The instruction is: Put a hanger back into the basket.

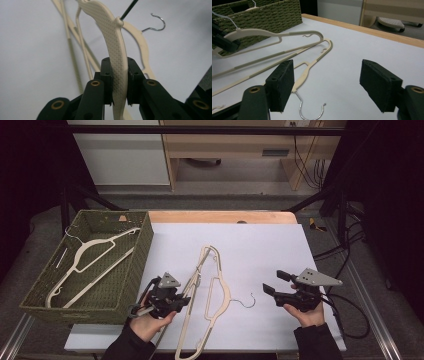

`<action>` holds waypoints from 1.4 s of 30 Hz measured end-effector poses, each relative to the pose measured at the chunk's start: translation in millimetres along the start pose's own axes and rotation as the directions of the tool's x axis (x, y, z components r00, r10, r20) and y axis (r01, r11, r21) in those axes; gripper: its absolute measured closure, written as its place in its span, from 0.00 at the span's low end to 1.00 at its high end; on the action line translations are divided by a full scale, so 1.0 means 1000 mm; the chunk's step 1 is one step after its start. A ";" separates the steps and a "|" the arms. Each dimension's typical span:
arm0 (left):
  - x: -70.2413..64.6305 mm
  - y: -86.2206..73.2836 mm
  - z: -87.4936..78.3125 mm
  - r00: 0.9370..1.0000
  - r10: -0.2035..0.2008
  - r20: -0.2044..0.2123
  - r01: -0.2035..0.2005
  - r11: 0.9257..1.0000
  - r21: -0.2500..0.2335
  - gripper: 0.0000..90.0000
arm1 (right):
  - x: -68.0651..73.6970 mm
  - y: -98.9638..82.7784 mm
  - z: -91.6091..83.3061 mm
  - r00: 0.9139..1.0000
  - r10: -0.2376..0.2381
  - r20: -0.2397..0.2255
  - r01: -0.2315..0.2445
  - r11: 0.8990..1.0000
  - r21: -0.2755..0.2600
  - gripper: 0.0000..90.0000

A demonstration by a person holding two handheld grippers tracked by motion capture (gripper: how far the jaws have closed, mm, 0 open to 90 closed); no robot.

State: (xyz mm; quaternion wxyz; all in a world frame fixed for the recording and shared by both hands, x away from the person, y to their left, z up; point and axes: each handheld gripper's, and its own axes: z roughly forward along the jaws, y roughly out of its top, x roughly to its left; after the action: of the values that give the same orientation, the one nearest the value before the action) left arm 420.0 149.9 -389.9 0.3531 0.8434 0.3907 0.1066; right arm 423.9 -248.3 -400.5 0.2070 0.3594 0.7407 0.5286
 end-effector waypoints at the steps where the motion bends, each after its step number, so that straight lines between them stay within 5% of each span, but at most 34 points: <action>1: 0.003 0.000 -0.002 1.000 -0.007 -0.012 0.007 1.000 0.000 0.88 | 0.000 0.000 0.000 1.000 0.000 0.005 0.000 1.000 0.000 0.29; 7: 0.020 -0.003 -0.012 0.992 -0.060 -0.111 0.059 0.998 -0.010 0.93 | -0.001 0.000 -0.002 1.000 0.007 0.027 -0.007 1.000 -0.006 0.24; 10: 0.031 -0.006 -0.014 0.992 -0.104 -0.073 0.103 0.995 -0.010 0.95 | -0.001 0.000 -0.003 1.000 0.009 0.026 -0.009 1.000 -0.009 0.23; 16: 0.031 -0.006 -0.025 0.991 -0.104 -0.081 0.099 0.994 -0.053 0.95 | -0.002 0.000 -0.005 0.999 0.015 0.034 -0.015 1.000 -0.022 0.19; 27: 0.033 0.011 -0.078 1.000 -0.020 0.007 0.021 0.982 -0.189 0.95 | -0.004 0.003 -0.013 0.999 0.027 0.030 -0.025 0.998 -0.064 0.15; 34: 0.042 0.034 -0.111 0.999 0.042 -0.008 -0.043 0.974 -0.223 0.95 | -0.005 0.003 -0.014 0.999 0.033 0.036 -0.031 0.997 -0.067 0.13; 42: 0.069 0.052 -0.147 0.997 0.070 -0.014 -0.071 0.964 -0.254 0.95 | -0.006 0.004 -0.016 0.998 0.034 0.054 -0.029 0.996 -0.082 0.09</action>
State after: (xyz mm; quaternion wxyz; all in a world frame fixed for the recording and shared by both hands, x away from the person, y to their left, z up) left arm 430.0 252.6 -254.4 0.4535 0.8042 0.3443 0.1705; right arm 417.8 -262.0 -391.4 0.2333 0.3768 0.7069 0.5513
